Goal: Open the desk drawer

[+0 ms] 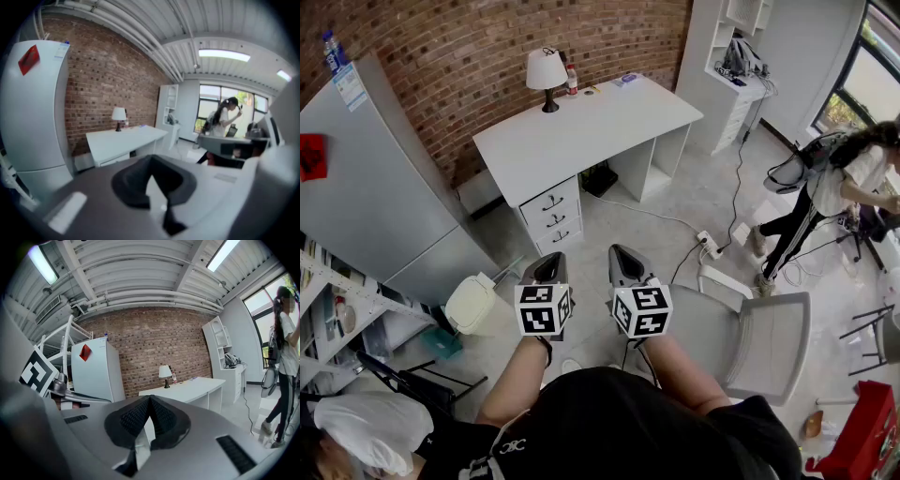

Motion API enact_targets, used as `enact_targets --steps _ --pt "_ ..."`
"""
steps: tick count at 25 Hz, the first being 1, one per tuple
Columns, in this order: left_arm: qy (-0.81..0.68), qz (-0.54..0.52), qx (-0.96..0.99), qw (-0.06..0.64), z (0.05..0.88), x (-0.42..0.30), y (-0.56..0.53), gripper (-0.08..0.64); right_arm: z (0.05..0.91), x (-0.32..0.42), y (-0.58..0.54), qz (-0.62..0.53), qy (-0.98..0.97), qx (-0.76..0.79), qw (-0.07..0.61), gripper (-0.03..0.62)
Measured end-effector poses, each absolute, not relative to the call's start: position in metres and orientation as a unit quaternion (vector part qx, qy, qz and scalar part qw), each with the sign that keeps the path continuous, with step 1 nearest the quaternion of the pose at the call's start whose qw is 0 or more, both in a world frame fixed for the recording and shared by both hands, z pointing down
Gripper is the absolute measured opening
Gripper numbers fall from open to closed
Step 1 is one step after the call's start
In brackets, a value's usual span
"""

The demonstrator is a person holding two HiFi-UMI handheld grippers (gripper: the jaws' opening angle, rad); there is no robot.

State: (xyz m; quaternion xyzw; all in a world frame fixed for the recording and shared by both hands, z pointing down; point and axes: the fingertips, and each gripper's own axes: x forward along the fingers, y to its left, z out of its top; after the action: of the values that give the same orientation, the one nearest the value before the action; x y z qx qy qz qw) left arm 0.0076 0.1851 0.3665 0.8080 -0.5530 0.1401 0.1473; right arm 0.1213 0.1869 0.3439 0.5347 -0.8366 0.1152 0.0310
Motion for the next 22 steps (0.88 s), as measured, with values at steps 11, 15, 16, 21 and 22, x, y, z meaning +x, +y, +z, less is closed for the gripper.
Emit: enact_targets --steps 11,15,16,21,22 --pt "-0.556 0.139 0.804 0.158 0.372 -0.011 0.176 -0.002 0.347 0.105 0.178 0.108 -0.832 0.543 0.041 -0.002" --pt "-0.554 0.141 0.804 0.164 0.377 -0.016 0.174 -0.002 0.351 0.100 0.175 0.110 -0.831 0.544 0.049 -0.002" --pt "-0.554 0.141 0.804 0.166 0.378 -0.018 0.174 -0.002 0.352 0.098 0.175 0.110 -0.830 0.544 0.052 -0.002" --pt "-0.552 0.140 0.804 0.172 0.383 -0.031 0.172 -0.002 0.356 0.084 0.171 0.109 -0.828 0.546 0.064 -0.002" --pt "-0.552 0.139 0.804 0.173 0.383 -0.033 0.171 -0.002 0.357 0.081 0.170 0.109 -0.827 0.547 0.064 -0.002"
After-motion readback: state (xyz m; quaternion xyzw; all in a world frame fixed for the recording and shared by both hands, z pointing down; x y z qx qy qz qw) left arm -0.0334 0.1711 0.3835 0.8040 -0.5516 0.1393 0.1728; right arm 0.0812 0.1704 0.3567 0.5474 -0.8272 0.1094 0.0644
